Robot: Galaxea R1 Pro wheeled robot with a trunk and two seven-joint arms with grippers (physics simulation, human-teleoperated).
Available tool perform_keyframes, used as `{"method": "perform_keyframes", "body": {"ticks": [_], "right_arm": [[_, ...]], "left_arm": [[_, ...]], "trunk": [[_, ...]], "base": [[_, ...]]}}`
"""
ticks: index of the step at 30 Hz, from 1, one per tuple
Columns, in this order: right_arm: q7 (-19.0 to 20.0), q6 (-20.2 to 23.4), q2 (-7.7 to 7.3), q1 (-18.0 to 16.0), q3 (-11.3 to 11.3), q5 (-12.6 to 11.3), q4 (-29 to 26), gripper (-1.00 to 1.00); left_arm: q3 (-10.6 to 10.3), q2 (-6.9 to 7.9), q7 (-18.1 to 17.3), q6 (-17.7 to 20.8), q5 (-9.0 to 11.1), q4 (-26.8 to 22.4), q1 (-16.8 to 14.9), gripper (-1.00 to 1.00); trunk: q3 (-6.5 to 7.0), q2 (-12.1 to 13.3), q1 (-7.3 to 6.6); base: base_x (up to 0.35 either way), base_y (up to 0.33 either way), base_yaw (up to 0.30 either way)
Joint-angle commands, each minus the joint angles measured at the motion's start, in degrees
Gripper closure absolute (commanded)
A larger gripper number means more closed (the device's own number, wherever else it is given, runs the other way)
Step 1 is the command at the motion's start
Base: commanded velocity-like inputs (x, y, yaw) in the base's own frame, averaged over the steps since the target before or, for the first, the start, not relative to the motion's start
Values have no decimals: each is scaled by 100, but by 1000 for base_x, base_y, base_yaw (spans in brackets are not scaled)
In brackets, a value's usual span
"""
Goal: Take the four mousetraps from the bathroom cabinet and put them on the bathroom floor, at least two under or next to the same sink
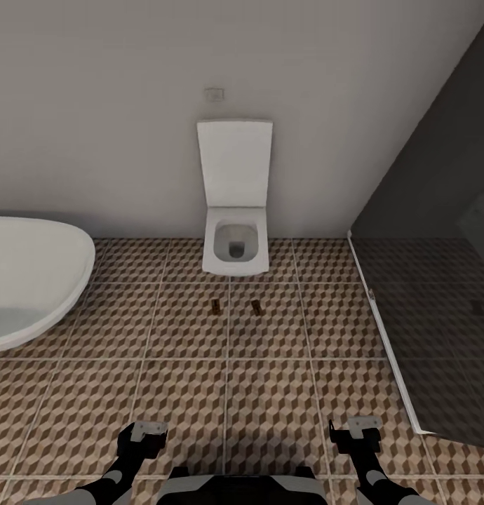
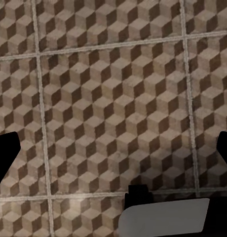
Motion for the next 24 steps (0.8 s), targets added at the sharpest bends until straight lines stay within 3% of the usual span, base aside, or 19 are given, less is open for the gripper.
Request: {"method": "perform_keyframes", "body": {"ticks": [1,24], "right_arm": [[-17,-10,1,-2,50,-41,1,-100],[-17,-5,22,-2,50,-41,1,-100]], "left_arm": [[-50,-3,10,-35,39,22,-8,-100],[-50,-8,10,-34,39,22,-7,-100]], "trunk": [[-6,-9,3],[68,-9,3]], "base": [[0,0,9],[0,0,30]]}}
